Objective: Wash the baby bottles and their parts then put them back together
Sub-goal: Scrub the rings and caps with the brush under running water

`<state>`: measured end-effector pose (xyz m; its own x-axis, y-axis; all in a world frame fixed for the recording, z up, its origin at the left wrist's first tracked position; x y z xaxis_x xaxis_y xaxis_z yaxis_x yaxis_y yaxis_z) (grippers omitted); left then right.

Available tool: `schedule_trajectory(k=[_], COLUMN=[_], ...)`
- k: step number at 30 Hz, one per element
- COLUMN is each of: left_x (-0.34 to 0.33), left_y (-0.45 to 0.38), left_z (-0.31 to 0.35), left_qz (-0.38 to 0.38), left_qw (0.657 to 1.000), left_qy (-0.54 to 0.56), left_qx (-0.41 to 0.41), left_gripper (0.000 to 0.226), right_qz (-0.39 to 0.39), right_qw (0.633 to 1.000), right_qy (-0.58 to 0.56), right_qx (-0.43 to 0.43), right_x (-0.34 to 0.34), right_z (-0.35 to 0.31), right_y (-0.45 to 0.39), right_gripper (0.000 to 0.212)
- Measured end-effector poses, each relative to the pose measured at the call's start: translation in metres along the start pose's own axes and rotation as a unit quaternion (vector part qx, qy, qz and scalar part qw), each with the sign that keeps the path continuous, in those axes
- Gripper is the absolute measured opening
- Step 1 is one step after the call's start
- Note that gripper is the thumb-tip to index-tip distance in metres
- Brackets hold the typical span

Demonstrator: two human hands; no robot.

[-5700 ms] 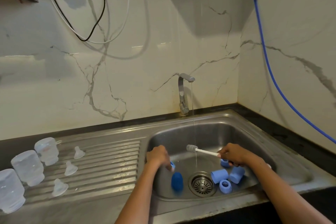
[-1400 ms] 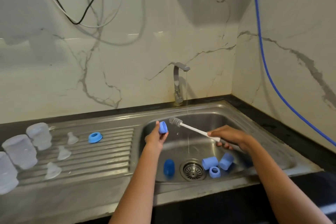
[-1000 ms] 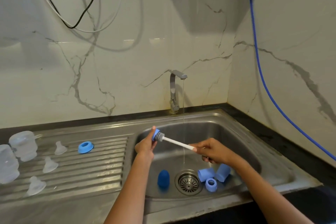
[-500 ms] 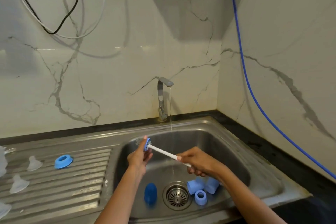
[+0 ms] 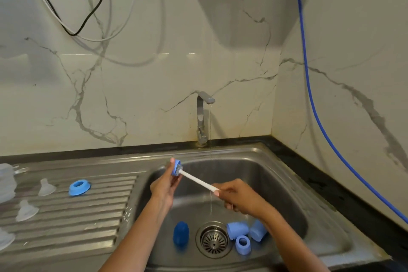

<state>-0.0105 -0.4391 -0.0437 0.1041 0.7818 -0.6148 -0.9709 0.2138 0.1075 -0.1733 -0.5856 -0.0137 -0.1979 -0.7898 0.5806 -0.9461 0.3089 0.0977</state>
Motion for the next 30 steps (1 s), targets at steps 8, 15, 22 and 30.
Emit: schedule_trajectory(k=[8,15,22,30], left_x=[0.003,0.001,0.005,-0.008], left_y=[-0.001,0.009,0.011,0.017], left_z=[0.002,0.015,0.009,0.020], left_qz=[0.032,0.023,-0.024,-0.027], left_qw=[0.999,1.000,0.999,0.999], left_qy=[-0.027,-0.010,-0.010,0.023], left_qx=[0.012,0.002,0.036,0.024], left_gripper=[0.034,0.035,0.031,0.023], right_qz=[-0.015,-0.090,0.083,-0.064], right_qw=[0.999,0.989,0.981,0.996], right_qy=[-0.027,-0.110,0.158,-0.059], right_qx=[0.021,-0.024,0.072,-0.015], right_x=[0.005,0.000,-0.012,0.019], right_z=[0.000,0.001,-0.009,0.000], right_y=[-0.001,0.007,-0.001,0.008], right_gripper=[0.023,0.024,0.033,0.020])
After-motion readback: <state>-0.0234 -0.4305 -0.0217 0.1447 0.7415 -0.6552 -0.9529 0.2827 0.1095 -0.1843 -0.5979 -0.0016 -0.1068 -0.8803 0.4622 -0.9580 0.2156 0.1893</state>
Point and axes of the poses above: each hand's wrist, its own y-axis away from the middle knuckle, its own x-axis out of the back of the hand, z = x × y, the point moved 4 cm from there along -y, towards the middle knuckle, and after that the axes turned 8 degrees about -x, right-handed, at the moved point
